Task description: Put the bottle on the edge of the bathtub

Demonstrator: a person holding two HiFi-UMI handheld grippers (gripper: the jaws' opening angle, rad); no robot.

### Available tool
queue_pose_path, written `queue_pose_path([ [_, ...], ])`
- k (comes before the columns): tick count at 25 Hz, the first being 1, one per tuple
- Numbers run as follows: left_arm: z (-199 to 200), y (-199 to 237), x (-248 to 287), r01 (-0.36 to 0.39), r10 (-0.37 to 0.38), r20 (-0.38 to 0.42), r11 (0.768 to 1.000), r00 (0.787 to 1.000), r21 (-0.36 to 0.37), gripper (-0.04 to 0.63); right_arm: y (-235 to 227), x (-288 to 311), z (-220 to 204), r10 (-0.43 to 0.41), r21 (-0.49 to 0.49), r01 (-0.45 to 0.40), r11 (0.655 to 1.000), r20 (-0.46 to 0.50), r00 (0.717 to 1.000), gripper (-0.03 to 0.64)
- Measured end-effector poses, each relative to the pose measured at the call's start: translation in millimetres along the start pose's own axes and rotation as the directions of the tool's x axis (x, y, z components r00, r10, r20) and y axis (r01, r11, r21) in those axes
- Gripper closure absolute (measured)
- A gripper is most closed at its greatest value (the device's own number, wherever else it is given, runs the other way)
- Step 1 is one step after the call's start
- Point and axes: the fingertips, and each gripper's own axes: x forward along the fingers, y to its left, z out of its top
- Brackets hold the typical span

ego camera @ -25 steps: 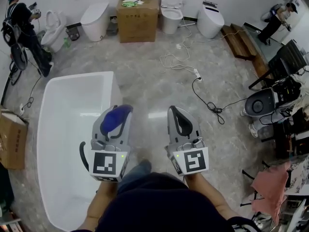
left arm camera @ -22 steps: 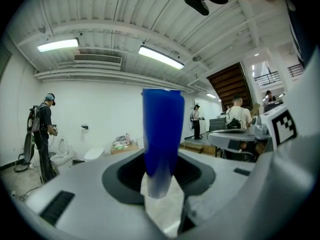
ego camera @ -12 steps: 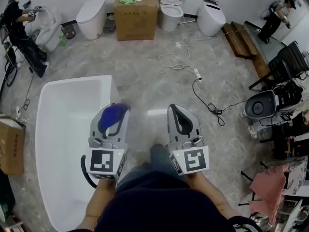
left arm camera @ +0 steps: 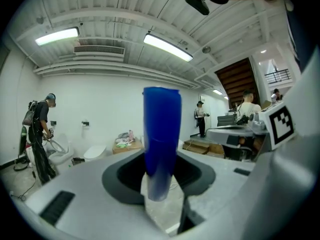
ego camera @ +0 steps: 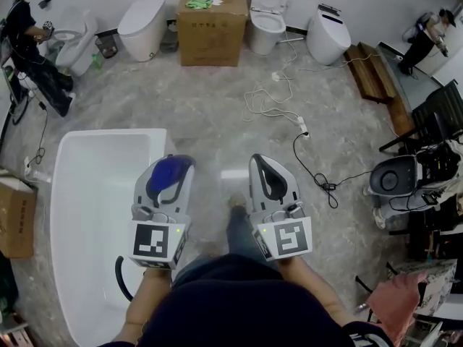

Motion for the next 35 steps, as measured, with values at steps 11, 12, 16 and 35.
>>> queue_pose_path([
  [11, 37, 54, 115, -0.213, 0.214, 0.027, 0.977, 0.977, -0.034, 0.440, -90, 151, 6, 0.197, 0.005, -0.197, 0.980, -0.003, 0.980, 0.601],
  [12, 38, 58, 121, -0.243, 0.244, 0.025, 0.969, 0.969, -0.040, 0.440, -95, 164, 5, 0.223, 0.006, -0.223, 0.975, -0.003, 0.975, 0.601],
  [16, 30, 76, 132, -0.380, 0.381, 0.000, 0.922, 0.924, -0.074, 0.440, -102, 208, -4, 0.343, 0.007, -0.343, 0.939, -0.001, 0.940, 0.601],
  [35, -29, 163, -4, -0.843, 0.824, -0.180, 0.522, 0.538, -0.133, 0.440, 77, 280, -13, 0.810, 0.029, -0.812, 0.583, 0.052, 0.584, 0.600],
])
